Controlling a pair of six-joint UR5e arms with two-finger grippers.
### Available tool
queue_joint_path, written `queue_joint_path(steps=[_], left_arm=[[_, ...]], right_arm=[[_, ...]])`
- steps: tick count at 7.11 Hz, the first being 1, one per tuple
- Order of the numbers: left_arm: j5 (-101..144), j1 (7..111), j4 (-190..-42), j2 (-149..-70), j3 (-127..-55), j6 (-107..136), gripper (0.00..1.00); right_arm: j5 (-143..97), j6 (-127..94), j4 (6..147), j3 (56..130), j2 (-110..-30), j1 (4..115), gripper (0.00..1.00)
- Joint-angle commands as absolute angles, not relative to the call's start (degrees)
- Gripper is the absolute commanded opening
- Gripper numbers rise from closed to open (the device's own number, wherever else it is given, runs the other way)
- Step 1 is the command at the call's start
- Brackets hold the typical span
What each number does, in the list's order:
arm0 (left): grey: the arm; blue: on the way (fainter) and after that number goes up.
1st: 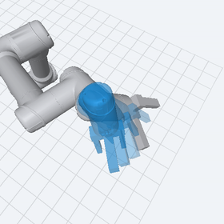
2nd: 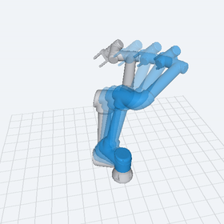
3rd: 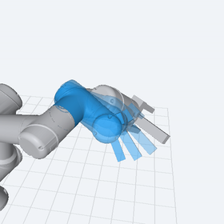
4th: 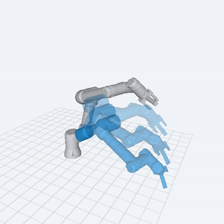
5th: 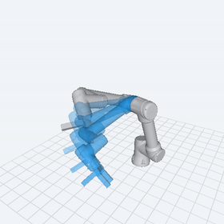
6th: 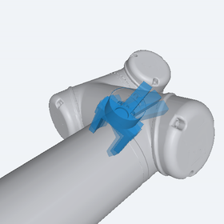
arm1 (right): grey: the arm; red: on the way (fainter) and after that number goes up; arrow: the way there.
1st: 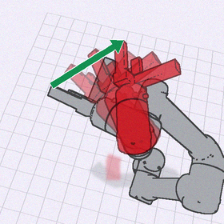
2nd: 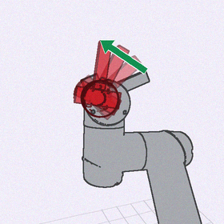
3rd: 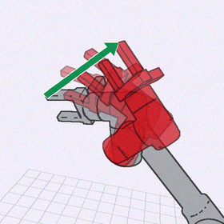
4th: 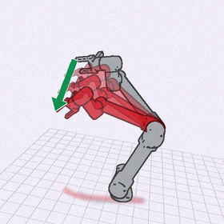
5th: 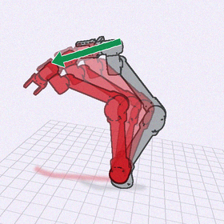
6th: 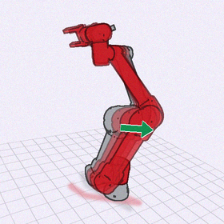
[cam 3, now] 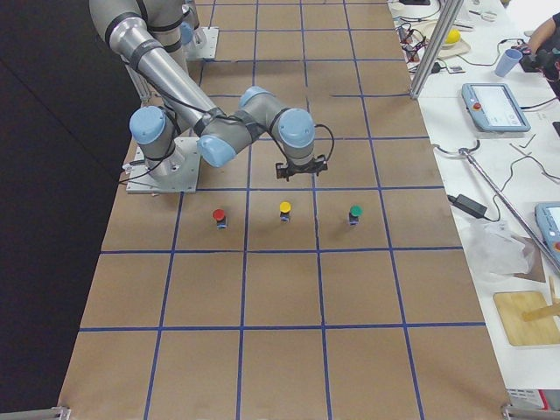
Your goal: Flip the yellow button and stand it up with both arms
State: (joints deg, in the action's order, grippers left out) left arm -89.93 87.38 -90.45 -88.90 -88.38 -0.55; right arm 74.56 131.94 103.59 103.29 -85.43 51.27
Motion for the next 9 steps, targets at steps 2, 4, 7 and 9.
queue_joint_path(steps=[2,4,7,9], left_arm=[[-90.0,87.4,-90.4,-89.2,-88.3,-0.1,1.00],[-90.0,87.4,-90.3,-89.1,-88.7,0.1,1.00],[-89.8,87.4,-90.3,-89.2,-88.2,0.1,1.00],[-89.8,87.4,-90.3,-89.3,-87.9,0.1,1.00]], right_arm=[[75.4,90.8,98.5,94.8,-87.5,74.5,1.00],[77.5,64.1,99.2,92.7,-87.5,87.0,1.00],[83.8,29.4,95.6,87.4,-87.5,94.6,1.00],[86.9,10.3,89.1,81.2,-87.3,95.5,1.00]])
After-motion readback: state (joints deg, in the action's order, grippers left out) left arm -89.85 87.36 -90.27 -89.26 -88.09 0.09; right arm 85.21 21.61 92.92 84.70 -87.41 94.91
